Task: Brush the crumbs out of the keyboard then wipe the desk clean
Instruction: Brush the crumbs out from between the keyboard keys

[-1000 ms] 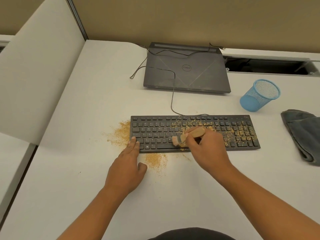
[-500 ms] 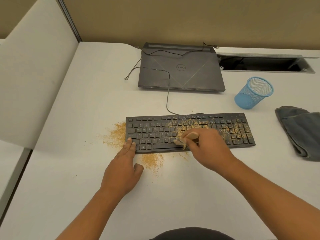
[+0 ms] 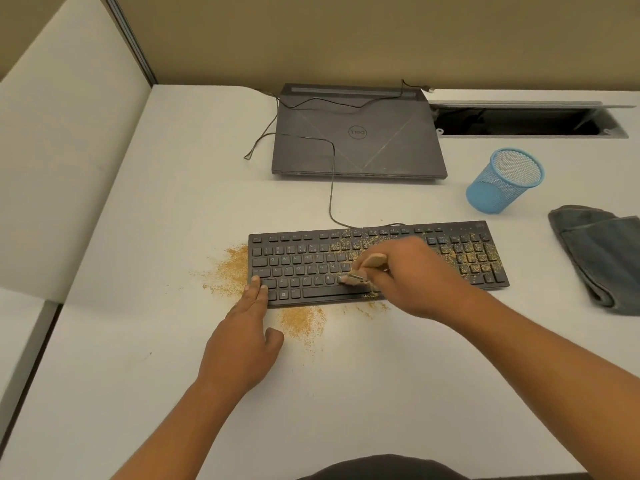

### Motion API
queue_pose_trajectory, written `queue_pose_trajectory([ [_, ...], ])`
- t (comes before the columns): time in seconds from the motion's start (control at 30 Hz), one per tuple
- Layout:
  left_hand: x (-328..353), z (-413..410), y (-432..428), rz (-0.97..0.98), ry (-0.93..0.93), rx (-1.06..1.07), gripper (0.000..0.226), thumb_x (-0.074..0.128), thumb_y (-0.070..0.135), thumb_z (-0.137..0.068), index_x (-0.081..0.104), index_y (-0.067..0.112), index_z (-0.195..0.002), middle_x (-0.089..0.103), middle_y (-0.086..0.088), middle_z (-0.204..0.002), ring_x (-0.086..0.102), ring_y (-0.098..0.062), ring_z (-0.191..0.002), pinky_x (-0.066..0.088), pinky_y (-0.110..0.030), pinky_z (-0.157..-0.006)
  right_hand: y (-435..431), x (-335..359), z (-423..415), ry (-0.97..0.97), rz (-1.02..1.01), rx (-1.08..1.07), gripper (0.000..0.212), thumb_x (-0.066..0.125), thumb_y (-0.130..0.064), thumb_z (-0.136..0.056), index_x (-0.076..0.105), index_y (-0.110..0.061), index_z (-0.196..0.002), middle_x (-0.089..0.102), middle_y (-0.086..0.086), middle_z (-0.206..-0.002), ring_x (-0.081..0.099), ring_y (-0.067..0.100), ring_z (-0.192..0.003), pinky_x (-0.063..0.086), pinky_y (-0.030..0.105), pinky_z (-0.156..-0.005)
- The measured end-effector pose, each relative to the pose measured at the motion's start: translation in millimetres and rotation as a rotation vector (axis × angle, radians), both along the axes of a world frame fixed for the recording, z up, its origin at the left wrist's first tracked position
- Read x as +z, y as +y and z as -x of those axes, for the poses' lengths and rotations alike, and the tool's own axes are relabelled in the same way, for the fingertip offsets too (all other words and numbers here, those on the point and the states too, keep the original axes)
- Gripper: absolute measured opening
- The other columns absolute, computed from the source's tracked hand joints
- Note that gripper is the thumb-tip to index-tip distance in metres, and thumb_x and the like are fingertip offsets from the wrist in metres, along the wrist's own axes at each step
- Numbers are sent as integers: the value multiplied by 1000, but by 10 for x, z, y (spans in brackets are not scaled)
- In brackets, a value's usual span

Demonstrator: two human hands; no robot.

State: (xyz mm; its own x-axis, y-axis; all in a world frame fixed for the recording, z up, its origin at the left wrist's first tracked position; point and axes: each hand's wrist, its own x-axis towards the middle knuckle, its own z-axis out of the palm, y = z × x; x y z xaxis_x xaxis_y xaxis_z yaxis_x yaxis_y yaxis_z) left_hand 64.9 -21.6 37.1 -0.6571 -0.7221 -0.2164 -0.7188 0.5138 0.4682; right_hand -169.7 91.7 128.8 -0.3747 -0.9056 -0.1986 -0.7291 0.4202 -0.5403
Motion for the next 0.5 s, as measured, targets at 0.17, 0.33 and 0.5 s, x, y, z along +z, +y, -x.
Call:
queue_pose_trajectory([
  [0.17,2,12,-3,9,-14,-4,69,49,27,-93,21,20,-156,-5,18,-158,27,-9,-145,43,-29,-102,-329,-39,-131,80,-120,193,19,54,-23,-97,66,-17,-84,66,-5,-81,60,13,-76,47,26,-62],
  [0.33,0,8,-5,-3,5,6,68,50,25,-93,22,19,-155,-1,17,-159,25,-8,-146,42,-27,-102,-250,17,111,206,-256,165,25,54,-20,-95,56,-14,-70,63,5,-77,62,23,-70,49,34,-58],
  [0.5,-11,2,16,-6,13,13,69,49,25,-93,21,19,-155,-2,16,-160,26,-9,-145,43,-29,-102,18,-5,220,122,-31,-22,21,57,-20,-95,73,-19,-80,63,-16,-69,56,2,-63,41,17,-57],
])
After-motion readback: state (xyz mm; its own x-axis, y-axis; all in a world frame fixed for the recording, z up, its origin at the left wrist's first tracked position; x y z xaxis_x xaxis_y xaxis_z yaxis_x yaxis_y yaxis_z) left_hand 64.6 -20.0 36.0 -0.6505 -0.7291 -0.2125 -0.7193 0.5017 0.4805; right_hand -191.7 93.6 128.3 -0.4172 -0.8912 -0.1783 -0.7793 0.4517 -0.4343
